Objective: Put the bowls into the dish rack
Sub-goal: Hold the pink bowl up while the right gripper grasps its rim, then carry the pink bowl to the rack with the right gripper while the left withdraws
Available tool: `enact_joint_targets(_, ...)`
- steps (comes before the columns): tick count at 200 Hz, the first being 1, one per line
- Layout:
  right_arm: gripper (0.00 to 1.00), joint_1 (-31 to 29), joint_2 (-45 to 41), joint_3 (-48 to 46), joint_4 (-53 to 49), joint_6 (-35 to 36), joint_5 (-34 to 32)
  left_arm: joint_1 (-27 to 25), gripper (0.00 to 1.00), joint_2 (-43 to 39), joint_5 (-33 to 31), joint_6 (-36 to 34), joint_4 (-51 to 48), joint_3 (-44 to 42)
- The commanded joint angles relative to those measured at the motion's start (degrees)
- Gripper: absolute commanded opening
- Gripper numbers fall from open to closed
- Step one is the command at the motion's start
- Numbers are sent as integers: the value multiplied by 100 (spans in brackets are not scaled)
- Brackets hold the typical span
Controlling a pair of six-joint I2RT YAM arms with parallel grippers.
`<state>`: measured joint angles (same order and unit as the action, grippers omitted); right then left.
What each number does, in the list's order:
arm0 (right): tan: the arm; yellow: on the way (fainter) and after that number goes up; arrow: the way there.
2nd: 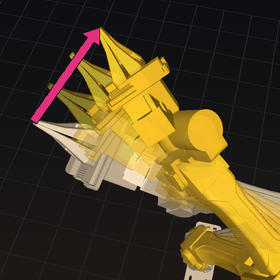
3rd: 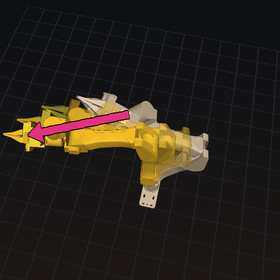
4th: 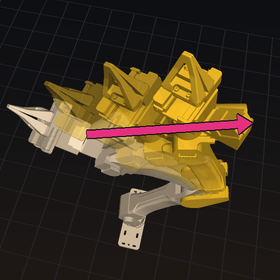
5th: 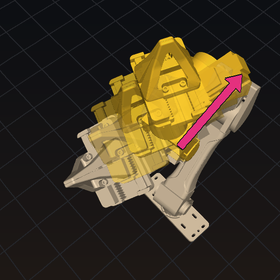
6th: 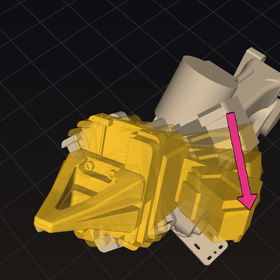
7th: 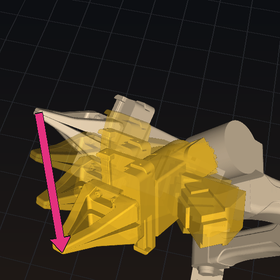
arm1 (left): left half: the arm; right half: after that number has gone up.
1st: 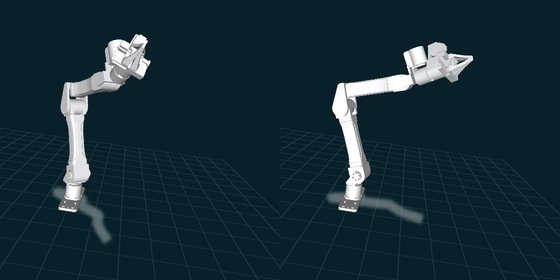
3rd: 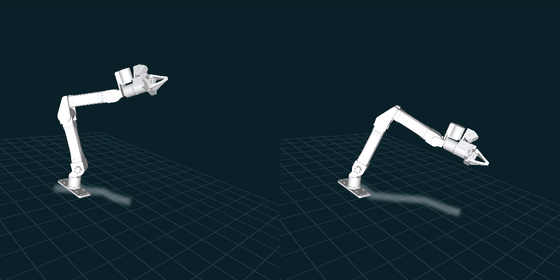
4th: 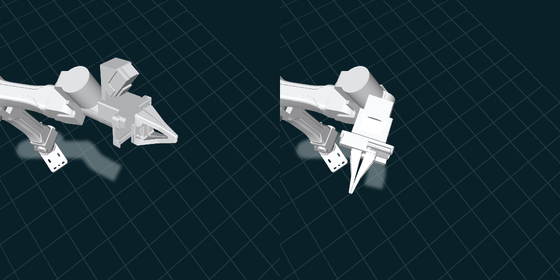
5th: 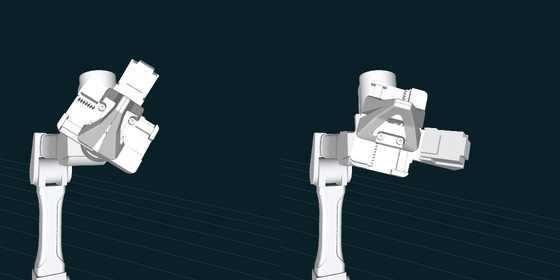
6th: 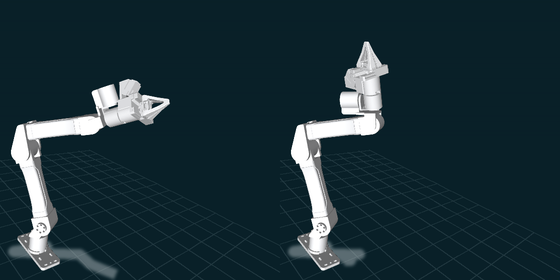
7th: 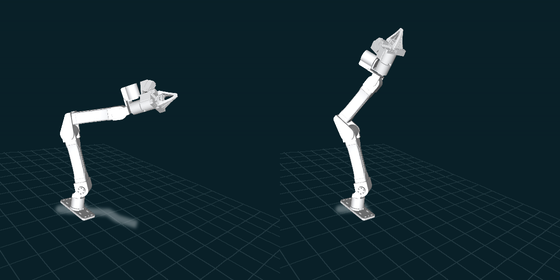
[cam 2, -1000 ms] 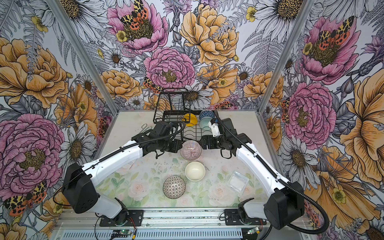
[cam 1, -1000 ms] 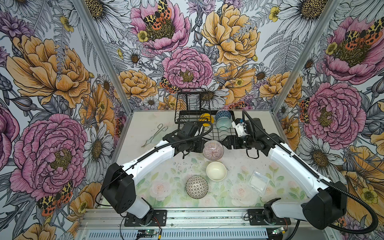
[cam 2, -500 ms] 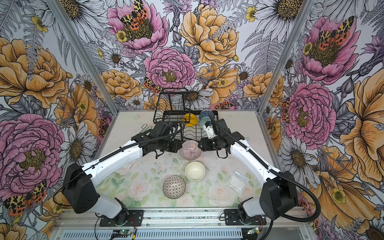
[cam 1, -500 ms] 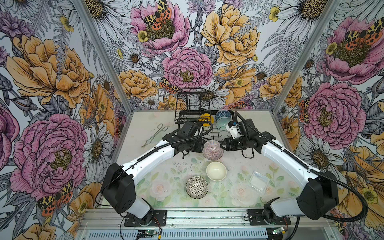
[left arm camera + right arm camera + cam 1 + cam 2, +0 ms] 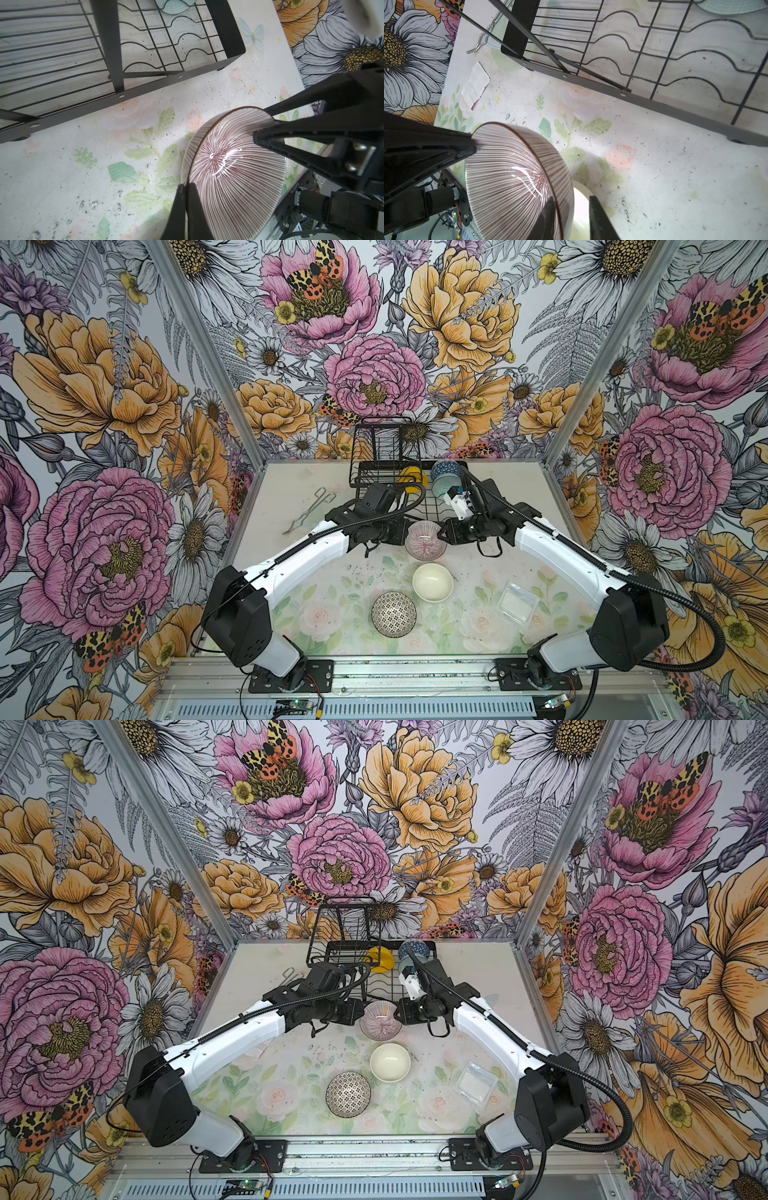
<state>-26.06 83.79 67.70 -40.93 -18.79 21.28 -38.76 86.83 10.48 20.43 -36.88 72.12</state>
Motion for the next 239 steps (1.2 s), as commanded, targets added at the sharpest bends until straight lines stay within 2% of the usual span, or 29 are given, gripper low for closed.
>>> enact_joint_targets(1, 23, -64, 93, 215, 64, -15, 7, 52, 0, -85, 41, -41, 250, 171)
enact_joint_targets(28, 14, -83, 121, 218, 61, -6, 8, 46, 0, -97, 35, -43, 244, 154)
enact_joint_targets(57, 0, -92, 111, 234, 67, -10, -6, 53, 0, -111, 24, -56, 247, 137)
enact_joint_targets(121, 0, -92, 53, 208, 57, 24, -199, 61, 0, -204, 25, -69, 251, 81)
enact_joint_targets(167, 0, 10, -60, 200, 55, 228, -487, 266, 41, -563, -123, -57, 200, -138)
enact_joint_targets(194, 0, 134, -132, 242, 82, 485, -760, 471, 68, -830, -289, -64, 156, -304)
enact_joint_targets(219, 0, 228, -271, 292, 301, 757, -1257, 744, 97, -1066, -505, -118, 24, -398)
enact_joint_targets(239, 0, 275, -397, 208, 857, 1032, -1844, 1118, 99, -1232, -606, -145, 14, -561)
